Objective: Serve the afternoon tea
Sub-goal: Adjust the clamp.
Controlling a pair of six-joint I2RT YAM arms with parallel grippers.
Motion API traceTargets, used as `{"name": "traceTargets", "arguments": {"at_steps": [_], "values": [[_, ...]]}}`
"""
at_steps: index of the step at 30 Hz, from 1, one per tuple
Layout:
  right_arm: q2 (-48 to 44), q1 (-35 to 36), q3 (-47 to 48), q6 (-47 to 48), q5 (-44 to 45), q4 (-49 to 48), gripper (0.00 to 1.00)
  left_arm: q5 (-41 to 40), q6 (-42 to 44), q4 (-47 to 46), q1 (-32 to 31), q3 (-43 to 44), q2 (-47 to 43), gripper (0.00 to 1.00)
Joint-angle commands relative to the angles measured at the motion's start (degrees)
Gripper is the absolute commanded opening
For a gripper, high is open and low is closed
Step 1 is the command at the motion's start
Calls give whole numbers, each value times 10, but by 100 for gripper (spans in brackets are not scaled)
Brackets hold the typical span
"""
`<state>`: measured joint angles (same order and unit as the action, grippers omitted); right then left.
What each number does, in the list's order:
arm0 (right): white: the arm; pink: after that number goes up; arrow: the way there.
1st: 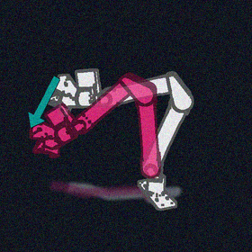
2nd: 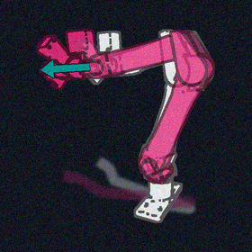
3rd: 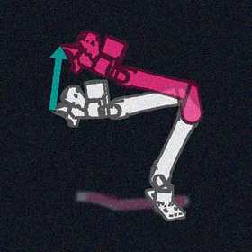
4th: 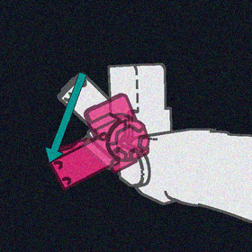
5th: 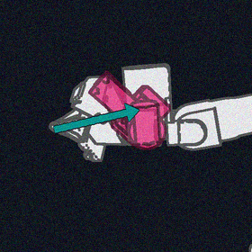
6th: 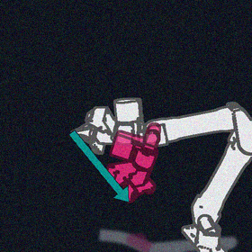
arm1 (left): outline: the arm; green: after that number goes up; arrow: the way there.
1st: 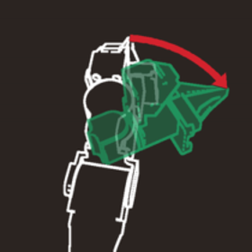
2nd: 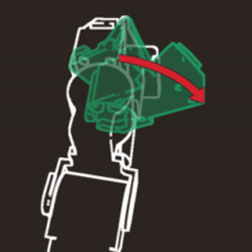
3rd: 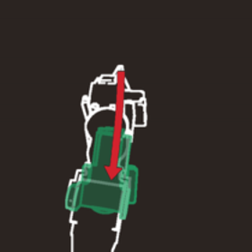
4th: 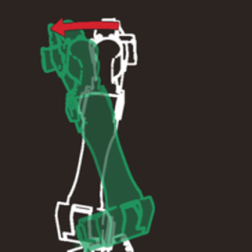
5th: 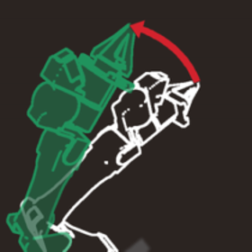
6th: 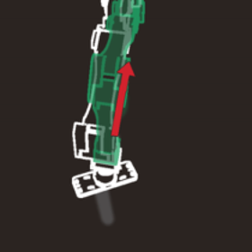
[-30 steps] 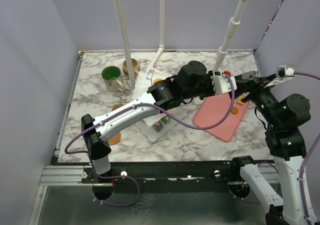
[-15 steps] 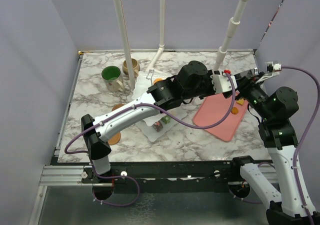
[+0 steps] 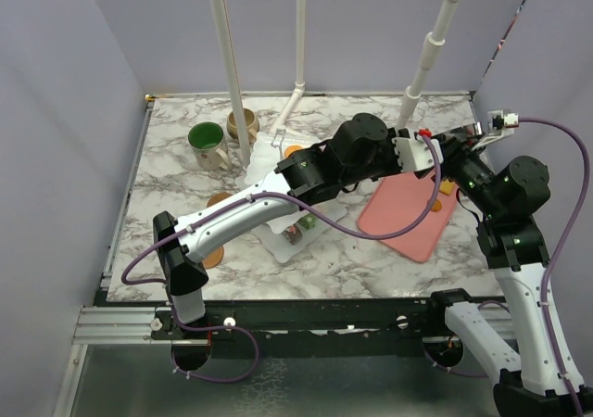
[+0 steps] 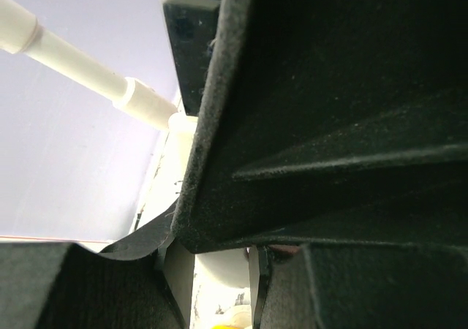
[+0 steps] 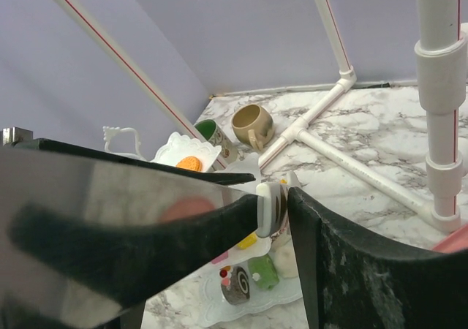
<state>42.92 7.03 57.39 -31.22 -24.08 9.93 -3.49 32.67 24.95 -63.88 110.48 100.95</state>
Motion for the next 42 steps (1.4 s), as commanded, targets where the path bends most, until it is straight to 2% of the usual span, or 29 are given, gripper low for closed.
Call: {"name": "traceTargets", "arguments": {"at_steps": [1, 10, 15, 16, 18, 22, 25, 27, 28, 37, 42], "values": [[18, -1, -12, -6, -1, -1, 71, 43, 62, -13, -42, 14, 8, 0], [28, -2, 7, 49, -98, 46, 69, 21, 134, -13, -44, -27, -10, 0], [10, -2, -3, 38, -41, 32, 53, 20, 132, -13, -49, -31, -13, 0], [6, -2, -5, 39, -26, 31, 53, 18, 132, -13, -50, -32, -14, 7], [-1, -2, -4, 44, 4, 35, 52, 13, 129, -12, -52, -32, -17, 29], [-14, -2, -3, 63, 65, 49, 52, 4, 106, -8, -53, -28, -21, 63], [-19, -2, -5, 80, 114, 65, 52, -5, 82, 0, -53, -27, -27, 78], [-21, -2, -10, 89, 150, 70, 52, -17, 65, 4, -53, -26, -33, 94], [-21, -2, -13, 93, 165, 72, 52, -28, 57, 4, -53, -26, -39, 98], [-39, -2, -96, 125, 299, 20, 51, -82, -1, 17, -46, -56, -99, 99], [-58, -2, -186, 148, 392, -100, 51, -96, -27, 16, -33, -54, -123, 99]]}}
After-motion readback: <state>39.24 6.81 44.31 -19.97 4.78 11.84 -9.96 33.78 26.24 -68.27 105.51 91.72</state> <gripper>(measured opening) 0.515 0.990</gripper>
